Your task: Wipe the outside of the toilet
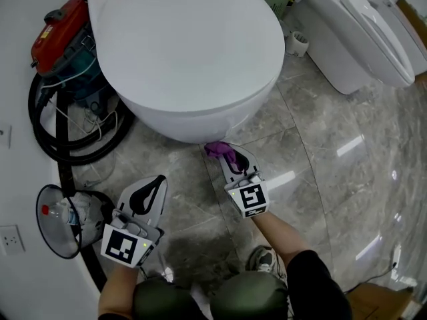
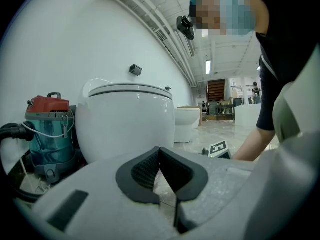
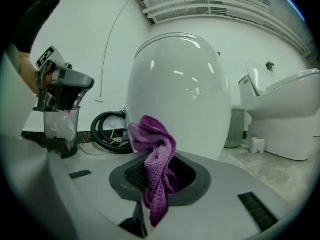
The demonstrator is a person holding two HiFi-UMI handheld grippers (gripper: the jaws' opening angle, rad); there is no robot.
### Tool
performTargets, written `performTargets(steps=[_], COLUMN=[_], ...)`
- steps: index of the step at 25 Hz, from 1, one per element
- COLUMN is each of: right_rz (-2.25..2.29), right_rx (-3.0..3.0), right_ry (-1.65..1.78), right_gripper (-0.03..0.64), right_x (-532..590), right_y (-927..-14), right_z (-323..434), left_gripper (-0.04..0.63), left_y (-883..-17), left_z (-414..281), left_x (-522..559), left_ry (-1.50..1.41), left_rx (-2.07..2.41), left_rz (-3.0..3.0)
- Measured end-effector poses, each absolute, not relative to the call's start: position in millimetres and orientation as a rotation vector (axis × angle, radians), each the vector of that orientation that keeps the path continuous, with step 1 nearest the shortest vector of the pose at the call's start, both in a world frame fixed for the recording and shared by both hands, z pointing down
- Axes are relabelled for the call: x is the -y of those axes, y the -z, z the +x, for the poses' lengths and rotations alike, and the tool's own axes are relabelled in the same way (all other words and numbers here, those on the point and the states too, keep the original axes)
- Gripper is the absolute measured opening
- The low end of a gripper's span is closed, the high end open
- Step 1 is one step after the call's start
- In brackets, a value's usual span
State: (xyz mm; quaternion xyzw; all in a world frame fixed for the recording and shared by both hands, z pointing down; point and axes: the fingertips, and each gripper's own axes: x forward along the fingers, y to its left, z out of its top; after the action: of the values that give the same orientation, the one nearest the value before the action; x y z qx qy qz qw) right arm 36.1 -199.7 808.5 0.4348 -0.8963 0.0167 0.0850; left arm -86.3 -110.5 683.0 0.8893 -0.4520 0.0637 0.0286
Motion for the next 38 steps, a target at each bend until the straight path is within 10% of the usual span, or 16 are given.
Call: performTargets(steps=[12,38], right_rz=[1.722,1.652], right_rx=[2.373,2.487], right_ry=[-0.238,-0.197], right_gripper=[0.067,0.067], right_x=[299.2,188.7], right_y=[-840.3,-715.8], right_z=[148.8,123.0], left_gripper=[0.000,0.000], left_y=[-698.3,-682.8], left_z=[-76.5,-135.1], left_x=[114.1,109.5], left_ry=[-0.266,-0.333], left_rx=[1.363,1.489], left_rz=[2.733,2.627])
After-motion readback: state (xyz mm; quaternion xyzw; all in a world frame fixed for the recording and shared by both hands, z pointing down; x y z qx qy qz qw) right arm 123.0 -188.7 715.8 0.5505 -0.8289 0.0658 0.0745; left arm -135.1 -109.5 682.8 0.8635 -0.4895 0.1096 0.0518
